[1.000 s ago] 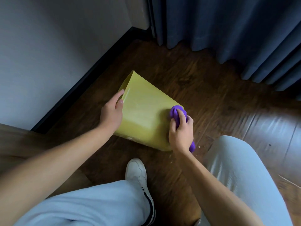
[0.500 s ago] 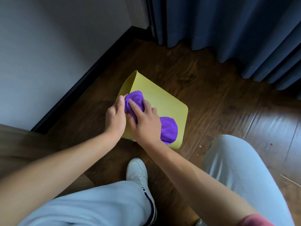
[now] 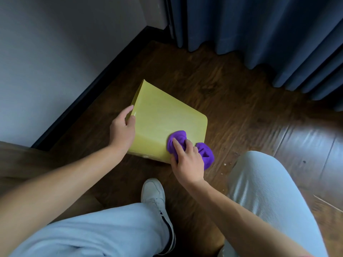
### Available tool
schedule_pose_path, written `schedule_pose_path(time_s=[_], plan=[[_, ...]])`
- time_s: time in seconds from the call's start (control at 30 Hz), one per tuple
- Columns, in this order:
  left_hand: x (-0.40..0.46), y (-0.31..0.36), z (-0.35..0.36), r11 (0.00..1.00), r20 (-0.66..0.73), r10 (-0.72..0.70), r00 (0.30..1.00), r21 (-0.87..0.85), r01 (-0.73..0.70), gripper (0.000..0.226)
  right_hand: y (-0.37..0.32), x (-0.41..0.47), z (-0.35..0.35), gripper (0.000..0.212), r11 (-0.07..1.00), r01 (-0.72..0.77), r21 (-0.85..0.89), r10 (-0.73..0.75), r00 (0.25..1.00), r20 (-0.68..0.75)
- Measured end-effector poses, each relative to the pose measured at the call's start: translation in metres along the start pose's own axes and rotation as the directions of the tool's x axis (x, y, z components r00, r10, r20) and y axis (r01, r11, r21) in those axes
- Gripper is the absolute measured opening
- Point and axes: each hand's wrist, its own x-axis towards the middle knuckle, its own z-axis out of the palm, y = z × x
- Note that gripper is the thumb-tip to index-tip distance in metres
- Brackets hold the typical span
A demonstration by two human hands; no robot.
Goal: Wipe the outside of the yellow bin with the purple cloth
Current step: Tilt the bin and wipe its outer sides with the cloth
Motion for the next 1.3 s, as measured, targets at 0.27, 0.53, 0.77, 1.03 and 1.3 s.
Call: schedule_pose_path(time_s=[0.27, 0.53, 0.77, 1.03, 1.3], plan=[[0.002, 0.001, 0.001, 0.998, 0.004, 0.014, 1.0, 0.065, -0.014, 0.041, 0.028, -0.014, 0.009, 0.064, 0.974, -0.227, -0.009, 0.227, 0.971, 0.078], [0.005, 0.011, 0.001, 0.993, 0.03, 0.017, 0.999, 0.113, -0.02, 0.04, 0.047, -0.017, 0.013, 0.055, 0.85, -0.526, 0.031, 0.513, 0.84, 0.178], [0.014, 0.016, -0.01, 0.957, 0.279, -0.028, 0.96, 0.285, -0.055, 0.063, 0.061, 0.015, -0.016, 0.047, 0.652, -0.721, 0.234, 0.702, 0.691, 0.174], [0.011, 0.017, -0.037, 0.84, 0.501, -0.06, 0.863, 0.492, -0.228, 0.089, 0.054, 0.061, -0.064, 0.052, 0.769, -0.44, 0.464, 0.489, 0.872, 0.019], [-0.023, 0.017, -0.033, 0.847, 0.73, 0.077, 0.679, 0.311, -0.43, 0.102, 0.064, 0.079, -0.076, 0.051, 0.757, -0.496, 0.425, 0.437, 0.868, 0.235]])
